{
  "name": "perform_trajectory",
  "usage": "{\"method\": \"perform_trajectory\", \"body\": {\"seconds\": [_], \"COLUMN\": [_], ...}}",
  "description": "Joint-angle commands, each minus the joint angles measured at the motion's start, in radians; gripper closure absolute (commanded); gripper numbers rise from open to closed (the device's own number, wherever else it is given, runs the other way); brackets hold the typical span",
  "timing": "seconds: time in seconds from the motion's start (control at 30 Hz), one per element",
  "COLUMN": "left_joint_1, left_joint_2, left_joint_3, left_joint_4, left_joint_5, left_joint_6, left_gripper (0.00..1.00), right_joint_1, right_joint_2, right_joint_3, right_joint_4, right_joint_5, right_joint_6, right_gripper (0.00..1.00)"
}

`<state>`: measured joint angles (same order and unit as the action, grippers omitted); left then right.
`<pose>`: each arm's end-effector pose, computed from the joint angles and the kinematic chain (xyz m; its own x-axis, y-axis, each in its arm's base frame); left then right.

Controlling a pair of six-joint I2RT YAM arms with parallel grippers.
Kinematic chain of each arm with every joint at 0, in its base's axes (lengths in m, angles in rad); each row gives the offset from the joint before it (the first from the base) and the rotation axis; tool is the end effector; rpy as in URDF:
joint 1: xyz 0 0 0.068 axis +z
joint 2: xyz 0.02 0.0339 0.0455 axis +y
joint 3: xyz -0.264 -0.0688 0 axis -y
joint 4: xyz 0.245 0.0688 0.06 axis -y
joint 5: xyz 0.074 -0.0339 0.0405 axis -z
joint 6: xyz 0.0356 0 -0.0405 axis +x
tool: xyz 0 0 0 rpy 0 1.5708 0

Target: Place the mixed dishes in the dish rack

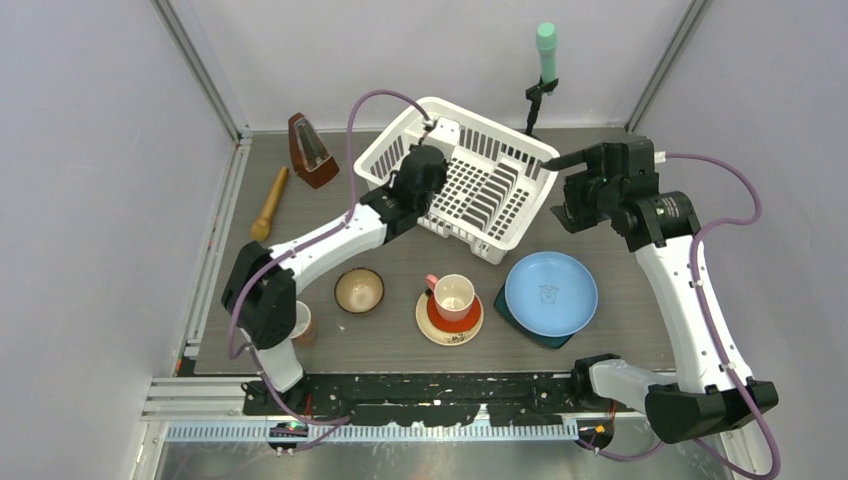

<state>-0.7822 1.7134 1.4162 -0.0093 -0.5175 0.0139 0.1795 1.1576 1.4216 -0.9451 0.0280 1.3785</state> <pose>0.3028 -0.2761 0.3288 -0.2102 0.2258 -0.9512 0.2809 0.9459 0.1625 0.2166 0.0383 0.4081 -0.2726 0.9477 -0.1658 0.5781 0.2991 0.7592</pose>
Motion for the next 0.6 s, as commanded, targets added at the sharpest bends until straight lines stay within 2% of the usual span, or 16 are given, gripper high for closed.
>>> {"method": "perform_trajectory", "body": {"seconds": [0.0,0.07,0.17,0.57], "left_joint_1": [0.020,0.033,0.067,0.120], "left_joint_2": [0.072,0.116,0.163,0.346], "left_joint_3": [0.078,0.097,0.147,0.199], "left_joint_4": [0.178,0.206,0.163,0.314], "left_joint_5": [-0.121,-0.167,-0.133,-0.194], "left_joint_6": [-0.022,-0.046,-0.093,-0.045], "left_gripper": [1.00,1.00,1.00,1.00], "right_joint_1": [0.001,0.000,0.000,-0.009], "right_joint_2": [-0.022,-0.019,-0.023,-0.041], "right_joint_3": [0.039,0.055,0.064,0.045], "right_joint_4": [-0.017,-0.033,-0.046,-0.048], "right_joint_5": [0.065,0.062,0.069,0.072], "right_joint_6": [-0.048,-0.059,-0.072,-0.125], "right_gripper": [0.09,0.09,0.09,0.09]}}
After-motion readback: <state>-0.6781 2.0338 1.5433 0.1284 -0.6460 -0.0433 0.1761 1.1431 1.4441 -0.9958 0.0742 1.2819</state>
